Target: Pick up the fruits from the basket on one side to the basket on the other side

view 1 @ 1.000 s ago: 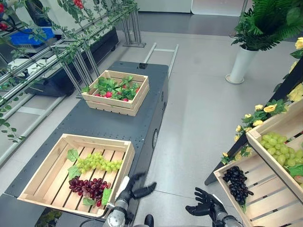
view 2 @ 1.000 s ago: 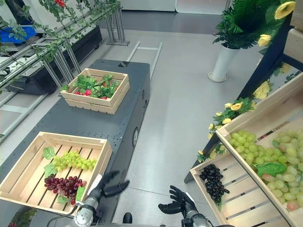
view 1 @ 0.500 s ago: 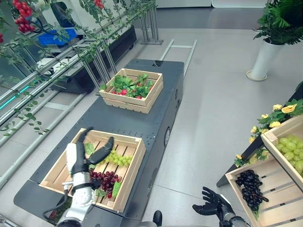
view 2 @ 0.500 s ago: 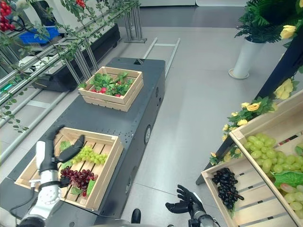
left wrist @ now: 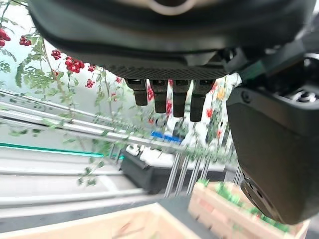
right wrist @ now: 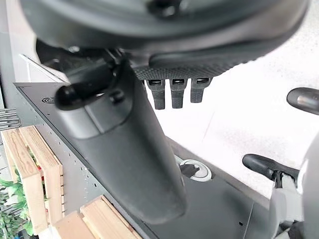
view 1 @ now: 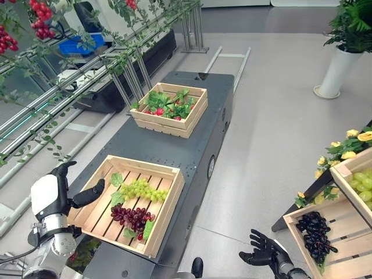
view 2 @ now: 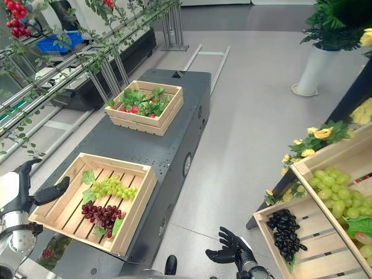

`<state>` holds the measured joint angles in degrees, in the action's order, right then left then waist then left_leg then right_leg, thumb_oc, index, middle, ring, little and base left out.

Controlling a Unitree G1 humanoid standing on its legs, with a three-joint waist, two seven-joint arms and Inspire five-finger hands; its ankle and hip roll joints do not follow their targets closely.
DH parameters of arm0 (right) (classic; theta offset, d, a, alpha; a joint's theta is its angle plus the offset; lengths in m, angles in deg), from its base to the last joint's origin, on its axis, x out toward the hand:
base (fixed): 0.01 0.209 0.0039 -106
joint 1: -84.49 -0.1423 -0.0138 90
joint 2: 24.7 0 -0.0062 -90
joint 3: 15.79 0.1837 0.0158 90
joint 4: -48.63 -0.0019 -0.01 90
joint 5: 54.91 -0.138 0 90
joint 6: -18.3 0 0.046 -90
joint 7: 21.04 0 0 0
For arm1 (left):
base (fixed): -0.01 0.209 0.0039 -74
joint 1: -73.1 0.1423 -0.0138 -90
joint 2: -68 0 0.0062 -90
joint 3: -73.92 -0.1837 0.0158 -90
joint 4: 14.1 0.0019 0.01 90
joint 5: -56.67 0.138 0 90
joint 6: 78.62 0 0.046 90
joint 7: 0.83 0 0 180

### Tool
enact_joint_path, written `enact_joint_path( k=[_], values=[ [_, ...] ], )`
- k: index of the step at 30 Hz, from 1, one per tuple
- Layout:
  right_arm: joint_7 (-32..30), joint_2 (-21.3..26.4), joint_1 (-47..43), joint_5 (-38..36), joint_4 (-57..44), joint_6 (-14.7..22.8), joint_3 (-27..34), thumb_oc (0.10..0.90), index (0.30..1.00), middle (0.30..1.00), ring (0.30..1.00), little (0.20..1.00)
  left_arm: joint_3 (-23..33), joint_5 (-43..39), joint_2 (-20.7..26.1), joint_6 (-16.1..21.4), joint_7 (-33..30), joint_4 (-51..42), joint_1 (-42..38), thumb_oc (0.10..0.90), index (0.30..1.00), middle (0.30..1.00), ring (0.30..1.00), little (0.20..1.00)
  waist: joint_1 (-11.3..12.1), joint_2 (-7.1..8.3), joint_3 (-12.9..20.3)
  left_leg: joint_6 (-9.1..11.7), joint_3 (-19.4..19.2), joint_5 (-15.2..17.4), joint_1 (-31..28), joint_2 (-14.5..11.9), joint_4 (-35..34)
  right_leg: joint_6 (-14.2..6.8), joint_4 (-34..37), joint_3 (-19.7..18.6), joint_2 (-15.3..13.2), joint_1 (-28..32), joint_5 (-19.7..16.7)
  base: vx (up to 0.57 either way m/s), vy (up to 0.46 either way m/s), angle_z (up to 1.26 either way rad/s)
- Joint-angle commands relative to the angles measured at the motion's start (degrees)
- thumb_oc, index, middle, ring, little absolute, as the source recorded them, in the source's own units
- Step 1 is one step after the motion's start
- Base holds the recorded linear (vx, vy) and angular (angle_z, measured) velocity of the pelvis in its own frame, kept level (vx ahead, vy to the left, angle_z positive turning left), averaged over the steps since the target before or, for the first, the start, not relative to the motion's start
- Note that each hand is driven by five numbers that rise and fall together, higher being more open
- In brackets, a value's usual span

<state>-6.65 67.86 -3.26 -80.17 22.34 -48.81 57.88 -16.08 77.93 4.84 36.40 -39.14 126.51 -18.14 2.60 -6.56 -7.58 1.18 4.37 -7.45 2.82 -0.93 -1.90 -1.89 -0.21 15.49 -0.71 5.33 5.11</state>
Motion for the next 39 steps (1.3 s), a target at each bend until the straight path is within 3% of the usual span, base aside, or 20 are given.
enact_joint_path(
  k=[1, 5, 6, 13, 19, 25, 29, 34, 39],
  values=[
    [3.8, 1.6, -5.8, -3.9, -6.0, 6.0, 0.2, 0.800, 0.900, 0.900, 0.900, 0.900, 3.7, 3.0, 7.1, -1.6, -8.3, -2.4, -8.0, 0.800, 0.900, 0.900, 0.900, 0.900, 1.4, 3.15, -9.4, -3.5, -3.6, 13.5, 2.6, 5.9, 14.5, 2.0, -14.0, -2.0, -3.1, -8.6, 4.0, -0.23, 0.101, 0.36],
    [3.9, 2.8, -10.2, -6.6, -7.5, 6.6, -2.1, 0.800, 0.900, 0.900, 0.900, 0.900, 1.4, 5.7, 10.5, -4.7, -13.1, -2.2, -12.4, 0.800, 0.900, 0.900, 0.900, 0.900, 2.4, 4.09, -13.4, -4.0, -4.1, 14.9, 9.7, 5.7, 21.5, 2.8, -23.0, -1.5, -3.7, -16.0, 6.5, -0.22, 0.081, 0.24],
    [4.0, 3.2, -11.6, -7.5, -8.2, 6.7, -2.5, 0.800, 0.900, 0.900, 0.900, 0.900, -0.3, 7.3, 12.5, -5.5, -14.6, -1.9, -14.7, 0.800, 0.900, 0.900, 0.900, 0.900, 2.7, 4.51, -15.2, -4.2, -4.6, 15.7, 13.4, 5.6, 25.2, 3.4, -28.2, -1.0, -4.3, -19.6, 7.9, -0.17, 0.079, 0.06],
    [3.8, 5.2, -15.8, -8.3, -9.3, 5.7, -4.0, 0.800, 0.900, 0.900, 0.900, 0.900, -10.3, 12.1, 17.2, -8.1, -13.2, 1.6, -24.3, 0.800, 0.900, 0.900, 0.900, 0.900, 3.0, 5.03, -18.6, -4.8, -6.5, 20.3, 23.0, 5.7, 38.4, 4.7, -41.2, -0.9, -6.3, -28.4, 12.1, -0.07, 0.087, 0.14],
    [3.6, 7.1, -17.1, -8.6, -8.1, 5.0, -3.0, 0.800, 0.900, 0.900, 0.900, 0.900, -14.2, 13.4, 18.7, -9.6, -13.5, 2.6, -26.3, 0.800, 0.900, 0.900, 0.900, 0.900, 2.8, 4.77, -21.1, -5.3, -7.4, 23.0, 28.8, 5.6, 46.6, 5.6, -48.6, -2.3, -6.6, -33.4, 14.6, 0.00, 0.124, -0.03],
    [4.1, 8.8, -16.9, -8.3, -9.7, 4.9, -3.1, 0.800, 0.900, 0.900, 0.900, 0.900, -15.8, 16.2, 22.6, -12.7, -13.7, 0.0, -28.3, 0.800, 0.900, 0.900, 0.900, 0.900, 2.9, 5.58, -22.2, -5.9, -7.7, 24.6, 32.8, 5.5, 51.0, 5.9, -52.7, -2.6, -6.5, -37.5, 15.7, 0.02, 0.092, 0.04],
    [4.8, 9.6, -16.7, -8.0, -10.5, 4.2, -3.4, 0.800, 0.900, 0.900, 0.900, 0.900, -18.5, 21.7, 26.3, -14.1, -10.4, -1.3, -31.8, 0.800, 0.900, 0.900, 0.900, 0.900, 2.9, 6.37, -22.2, -6.1, -7.9, 25.2, 34.9, 5.3, 52.5, 5.7, -54.0, -2.4, -6.5, -39.6, 15.8, 0.02, 0.054, 0.02],
    [4.9, 10.4, -16.9, -7.4, -10.5, 2.9, -3.7, 0.800, 0.900, 0.900, 0.900, 0.900, -25.5, 27.5, 30.6, -15.4, -1.6, -3.6, -38.4, 0.800, 0.900, 0.900, 0.900, 0.900, 2.8, 6.80, -22.2, -6.2, -7.8, 25.2, 36.3, 5.2, 52.7, 5.2, -54.3, -2.3, -6.6, -41.1, 15.4, 0.02, 0.025, 0.06],
    [5.6, 11.4, -17.4, -7.6, -9.7, 2.3, -3.7, 0.800, 0.900, 0.900, 0.900, 0.900, -32.4, 34.2, 35.0, -13.9, 7.3, -8.3, -43.9, 0.800, 0.900, 0.900, 0.900, 0.900, 2.7, 6.87, -22.2, -6.2, -8.0, 25.5, 37.6, 4.8, 53.4, 4.5, -54.0, -2.0, -6.9, -42.0, 14.7, 0.01, -0.002, 0.00]
  ],
)
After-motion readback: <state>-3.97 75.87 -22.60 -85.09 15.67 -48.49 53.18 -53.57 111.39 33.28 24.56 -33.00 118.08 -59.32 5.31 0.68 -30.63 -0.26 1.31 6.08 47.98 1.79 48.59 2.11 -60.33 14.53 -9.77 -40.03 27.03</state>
